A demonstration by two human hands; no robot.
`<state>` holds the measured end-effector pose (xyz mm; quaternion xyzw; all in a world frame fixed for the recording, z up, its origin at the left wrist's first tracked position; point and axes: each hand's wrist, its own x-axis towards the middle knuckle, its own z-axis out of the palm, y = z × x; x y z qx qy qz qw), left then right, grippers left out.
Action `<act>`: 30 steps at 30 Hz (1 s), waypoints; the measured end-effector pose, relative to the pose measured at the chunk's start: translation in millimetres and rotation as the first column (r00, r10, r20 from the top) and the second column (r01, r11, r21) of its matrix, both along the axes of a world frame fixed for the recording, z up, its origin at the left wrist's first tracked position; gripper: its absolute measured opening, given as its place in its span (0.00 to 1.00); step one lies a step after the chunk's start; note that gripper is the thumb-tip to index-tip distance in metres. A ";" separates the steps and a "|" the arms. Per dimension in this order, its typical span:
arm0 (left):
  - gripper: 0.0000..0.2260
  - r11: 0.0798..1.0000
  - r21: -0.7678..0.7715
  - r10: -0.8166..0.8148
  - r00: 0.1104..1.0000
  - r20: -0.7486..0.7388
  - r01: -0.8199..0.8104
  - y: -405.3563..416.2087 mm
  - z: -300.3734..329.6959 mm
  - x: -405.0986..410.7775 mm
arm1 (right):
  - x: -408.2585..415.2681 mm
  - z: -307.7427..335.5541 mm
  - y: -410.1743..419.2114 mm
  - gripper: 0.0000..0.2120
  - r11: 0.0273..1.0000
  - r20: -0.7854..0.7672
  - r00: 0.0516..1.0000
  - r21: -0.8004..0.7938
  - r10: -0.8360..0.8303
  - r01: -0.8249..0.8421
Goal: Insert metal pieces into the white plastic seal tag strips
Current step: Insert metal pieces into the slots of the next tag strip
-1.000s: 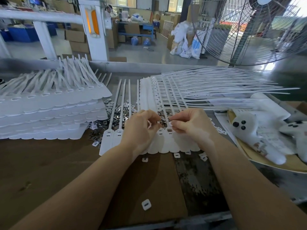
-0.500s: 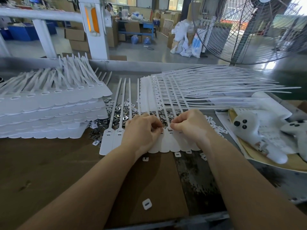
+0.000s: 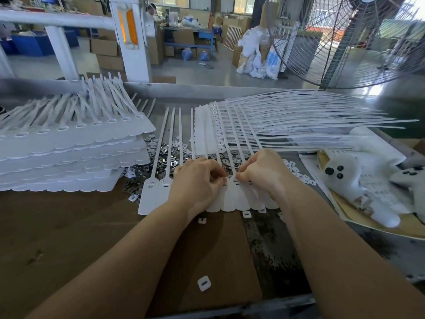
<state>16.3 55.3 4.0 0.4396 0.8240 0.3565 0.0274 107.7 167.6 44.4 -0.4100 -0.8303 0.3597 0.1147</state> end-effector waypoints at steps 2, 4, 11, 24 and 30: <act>0.05 1.000 -0.002 0.000 1.000 0.004 0.000 -0.2 0.2 -0.2 | -1.7 2.9 0.0 0.12 1.000 0.026 1.000 -0.011 0.003 -0.002; 0.06 1.000 -0.005 -0.003 1.000 0.005 0.003 -0.3 0.3 -0.3 | -3.5 6.3 0.4 0.12 1.000 0.060 0.998 -0.021 0.008 -0.006; 0.03 1.000 0.000 -0.002 1.000 0.010 0.002 0.1 -0.5 -1.7 | 1.0 14.2 5.3 0.03 0.983 0.066 0.997 -0.183 0.031 -0.018; 0.07 1.000 0.003 0.000 1.000 -0.016 0.000 -0.5 -0.5 -1.1 | -2.1 15.2 -1.4 0.09 0.992 0.104 0.994 -0.122 0.024 -0.012; 0.07 1.000 0.003 0.000 1.000 -0.020 0.000 -0.5 -0.2 -1.4 | -2.3 11.7 0.0 0.08 0.995 0.086 0.996 -0.093 0.029 -0.021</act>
